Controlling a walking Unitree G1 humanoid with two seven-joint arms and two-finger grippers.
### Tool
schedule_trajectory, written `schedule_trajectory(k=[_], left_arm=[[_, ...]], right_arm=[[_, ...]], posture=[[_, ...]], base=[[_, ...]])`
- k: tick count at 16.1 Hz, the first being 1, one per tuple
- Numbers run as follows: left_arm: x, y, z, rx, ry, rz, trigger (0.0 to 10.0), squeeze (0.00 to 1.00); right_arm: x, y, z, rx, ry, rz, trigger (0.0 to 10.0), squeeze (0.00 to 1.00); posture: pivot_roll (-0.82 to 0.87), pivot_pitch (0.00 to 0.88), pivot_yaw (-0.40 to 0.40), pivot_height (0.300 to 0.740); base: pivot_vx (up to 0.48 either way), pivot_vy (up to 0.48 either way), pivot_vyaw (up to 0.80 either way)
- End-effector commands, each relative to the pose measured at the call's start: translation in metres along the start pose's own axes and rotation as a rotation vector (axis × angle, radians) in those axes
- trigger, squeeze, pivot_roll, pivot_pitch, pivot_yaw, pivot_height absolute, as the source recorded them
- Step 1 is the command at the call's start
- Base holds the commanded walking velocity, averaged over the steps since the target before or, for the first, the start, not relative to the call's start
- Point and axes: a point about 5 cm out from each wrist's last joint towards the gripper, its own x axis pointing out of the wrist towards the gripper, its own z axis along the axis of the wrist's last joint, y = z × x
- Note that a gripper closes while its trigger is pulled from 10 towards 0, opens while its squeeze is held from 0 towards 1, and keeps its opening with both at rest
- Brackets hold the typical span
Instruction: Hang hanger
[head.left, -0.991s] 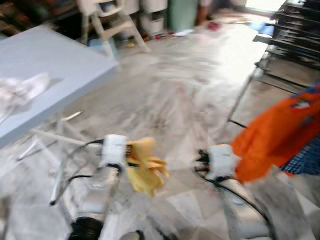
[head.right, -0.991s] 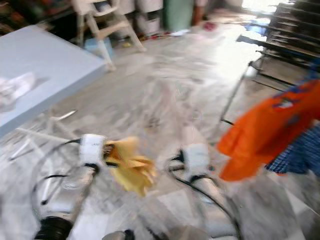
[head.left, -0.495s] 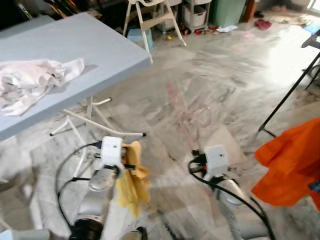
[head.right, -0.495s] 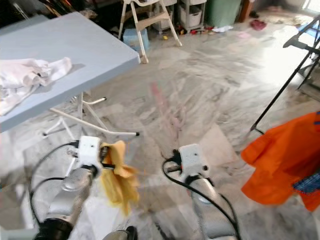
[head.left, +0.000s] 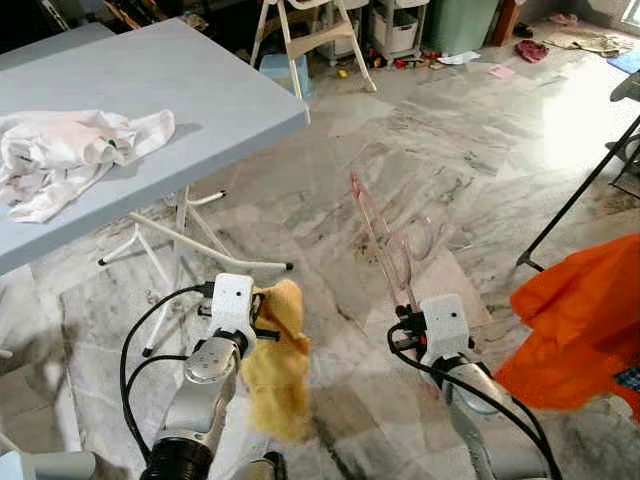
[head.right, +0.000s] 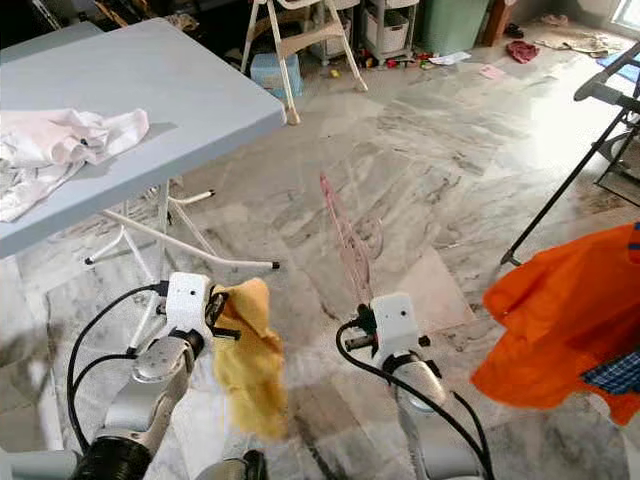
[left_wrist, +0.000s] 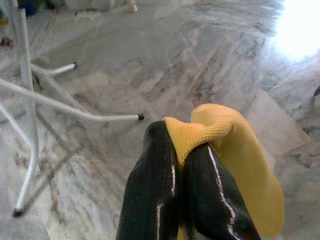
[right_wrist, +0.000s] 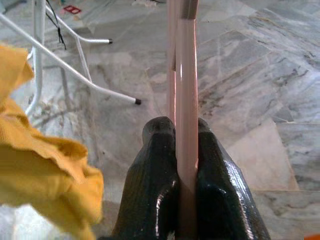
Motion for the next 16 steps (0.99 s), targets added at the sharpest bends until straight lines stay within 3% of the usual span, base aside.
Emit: schedule_trajectory(k=[1,2,3,6,12,16], left_arm=[[0.005,0.011,0.017,0.059,-0.070,-0.002,10.0,0.00],[0.008,0.022,0.024,0.054,-0.083,0.015,10.0,0.00],[0.014,0.042,0.036,0.049,-0.104,0.068,10.0,0.00],[0.017,0.055,0.045,0.025,-0.103,0.078,10.0,0.00],[0.015,0.032,0.028,-0.009,-0.065,-0.009,10.0,0.00],[0.017,0.034,0.031,-0.007,-0.063,-0.021,10.0,0.00]], right_arm=[[-0.001,-0.001,0.000,-0.044,0.004,0.025,10.0,0.00],[-0.001,-0.008,-0.002,-0.063,0.015,0.024,10.0,0.00],[-0.001,-0.025,-0.001,-0.067,0.020,-0.013,10.0,0.00],[0.000,-0.039,0.002,-0.061,0.020,-0.053,10.0,0.00],[-0.001,-0.022,-0.007,-0.005,0.044,-0.047,10.0,0.00],[-0.003,-0.022,-0.008,0.001,0.044,-0.056,10.0,0.00]], posture=[[-0.07,0.137,0.034,0.740],[-0.07,0.142,0.029,0.740],[-0.07,0.143,0.027,0.740],[-0.06,0.149,0.029,0.740],[-0.07,0.159,0.045,0.740],[-0.08,0.166,0.057,0.740]], base=[[0.000,0.000,0.00],[0.000,0.000,0.00],[0.000,0.000,0.00],[0.000,0.000,0.00],[0.000,0.000,-0.66],[0.000,0.321,-0.79]])
